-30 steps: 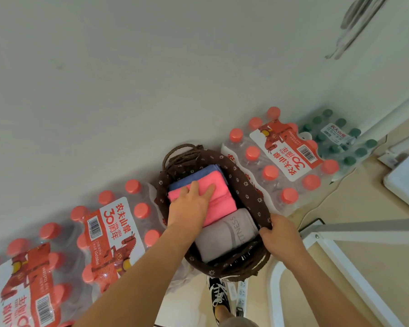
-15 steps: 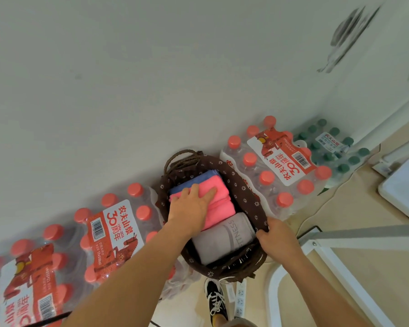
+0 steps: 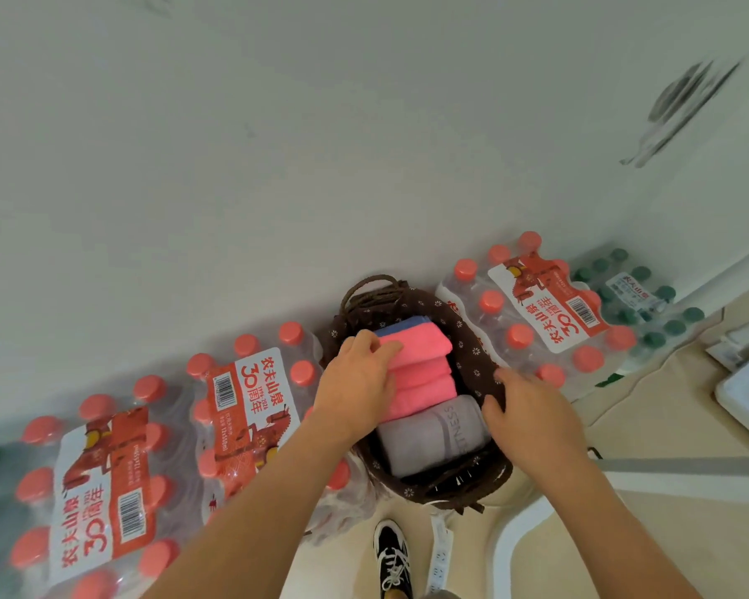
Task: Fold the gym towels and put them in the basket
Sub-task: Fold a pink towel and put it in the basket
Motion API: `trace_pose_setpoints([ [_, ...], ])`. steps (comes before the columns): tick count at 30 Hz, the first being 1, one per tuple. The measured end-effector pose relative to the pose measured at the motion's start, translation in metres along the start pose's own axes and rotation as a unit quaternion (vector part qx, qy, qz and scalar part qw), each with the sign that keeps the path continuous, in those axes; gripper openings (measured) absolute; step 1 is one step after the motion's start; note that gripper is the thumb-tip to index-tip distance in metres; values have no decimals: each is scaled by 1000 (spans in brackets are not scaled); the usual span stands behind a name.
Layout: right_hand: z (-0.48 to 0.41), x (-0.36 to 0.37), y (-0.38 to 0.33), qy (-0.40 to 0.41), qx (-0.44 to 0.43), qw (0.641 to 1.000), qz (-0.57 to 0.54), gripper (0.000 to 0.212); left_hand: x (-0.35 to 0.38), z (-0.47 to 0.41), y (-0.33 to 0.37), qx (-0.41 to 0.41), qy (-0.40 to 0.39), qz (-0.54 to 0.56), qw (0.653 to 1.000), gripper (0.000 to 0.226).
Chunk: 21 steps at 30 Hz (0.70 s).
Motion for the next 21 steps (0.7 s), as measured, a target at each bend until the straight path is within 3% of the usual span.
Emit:
trace_pose_setpoints([
  [4,-15,-5,-44,11,-85,992,-92,38,-9,6,-14,-32,15,12,999,47],
  [9,-36,13,-72,-12,-114,991,-70,45,-15,11,-23,-53,33,24,998,27],
  [16,-53,39,-87,-53,-122,991,30,38,10,2,-23,-74,-75,-143,984,18],
  [21,-56,22,-97,-16,-143,989,-12,38,-7,2,-26,-84,-17,-51,995,24],
])
Point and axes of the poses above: each hand's wrist, its own z-axis away from the middle knuckle, its own x-axis out of the palm, y = z × x, the point moved 9 cm from there along -z, towards the middle knuckle, and after that the axes turned 1 degree about z, right-handed, at the moved point
